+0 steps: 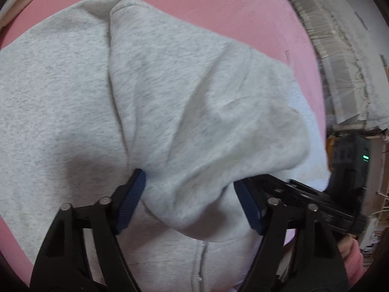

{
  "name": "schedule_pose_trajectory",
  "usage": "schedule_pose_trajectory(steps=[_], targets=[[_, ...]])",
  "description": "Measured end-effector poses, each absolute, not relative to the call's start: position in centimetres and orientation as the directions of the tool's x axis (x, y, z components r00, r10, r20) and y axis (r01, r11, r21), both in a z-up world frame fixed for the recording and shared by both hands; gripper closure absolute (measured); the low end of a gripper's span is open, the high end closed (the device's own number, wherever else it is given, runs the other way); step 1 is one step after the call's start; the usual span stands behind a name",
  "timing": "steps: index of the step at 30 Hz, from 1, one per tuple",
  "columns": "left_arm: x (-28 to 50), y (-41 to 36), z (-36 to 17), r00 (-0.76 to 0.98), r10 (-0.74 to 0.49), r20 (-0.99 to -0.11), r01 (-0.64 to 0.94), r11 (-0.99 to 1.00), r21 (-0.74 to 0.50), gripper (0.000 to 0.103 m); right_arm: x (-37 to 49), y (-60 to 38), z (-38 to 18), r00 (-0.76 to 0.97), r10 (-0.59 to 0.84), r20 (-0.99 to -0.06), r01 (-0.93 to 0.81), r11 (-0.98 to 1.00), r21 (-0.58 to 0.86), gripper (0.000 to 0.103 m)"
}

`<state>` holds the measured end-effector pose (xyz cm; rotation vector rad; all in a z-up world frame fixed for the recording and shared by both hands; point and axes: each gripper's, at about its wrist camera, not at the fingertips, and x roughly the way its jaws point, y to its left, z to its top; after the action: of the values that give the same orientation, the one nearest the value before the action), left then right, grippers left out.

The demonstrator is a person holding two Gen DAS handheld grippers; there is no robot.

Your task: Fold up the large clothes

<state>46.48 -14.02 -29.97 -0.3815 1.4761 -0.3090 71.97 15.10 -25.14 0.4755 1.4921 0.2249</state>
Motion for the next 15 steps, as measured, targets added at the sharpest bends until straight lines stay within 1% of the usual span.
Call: schedule_pose_trajectory(steps=[2, 5, 7, 9, 10, 12, 13, 14, 15], targets=[[46.5, -14.1, -30.1, 0.074, -0.416, -0.906, -0.04, 0.907, -0.419, 0.035, 71.1, 15.5, -25.4, 0.082, 0.435, -0.896, 0.151, 0.884, 0.443, 0.048], [46.0, -14.0, -28.6, 0.1, -0.428, -0.898, -0.05, 0.899, -0.434, 0.035, 71.1, 15.7, -23.7, 0.11, 0.415, -0.903, 0.109, 0.898, 0.426, 0.048], [45.5, -13.5, -27.3, 0.112, -0.444, -0.889, -0.049, 0.891, -0.451, 0.035, 71.2, 16.9, -21.6, 0.14, 0.409, -0.902, 0.063, 0.905, 0.421, 0.048], [45.1, -12.9, -25.7, 0.132, -0.485, -0.864, -0.055, 0.867, -0.495, 0.035, 71.4, 18.0, -19.5, 0.186, 0.428, -0.884, 0.029, 0.897, 0.44, 0.048], [45.0, -12.7, -25.1, 0.141, -0.5, -0.854, -0.06, 0.857, -0.512, 0.035, 72.3, 15.8, -17.7, 0.207, 0.442, -0.873, 0.016, 0.891, 0.455, 0.048], [45.2, -12.3, -23.7, 0.171, -0.54, -0.824, -0.067, 0.828, -0.556, 0.036, 72.9, 17.3, -14.5, 0.253, 0.456, -0.853, -0.001, 0.882, 0.471, 0.049], [45.5, -12.3, -23.0, 0.194, -0.552, -0.811, -0.07, 0.817, -0.573, 0.037, 73.3, 17.7, -13.5, 0.279, 0.465, -0.84, -0.016, 0.877, 0.48, 0.052], [45.8, -12.5, -22.5, 0.214, -0.561, -0.8, -0.071, 0.807, -0.586, 0.04, 73.7, 17.8, -12.7, 0.298, 0.472, -0.83, -0.034, 0.874, 0.485, 0.062], [46.3, -12.8, -22.3, 0.229, -0.571, -0.789, -0.067, 0.799, -0.597, 0.052, 74.1, 19.0, -12.3, 0.323, 0.471, -0.821, -0.054, 0.875, 0.481, 0.073]])
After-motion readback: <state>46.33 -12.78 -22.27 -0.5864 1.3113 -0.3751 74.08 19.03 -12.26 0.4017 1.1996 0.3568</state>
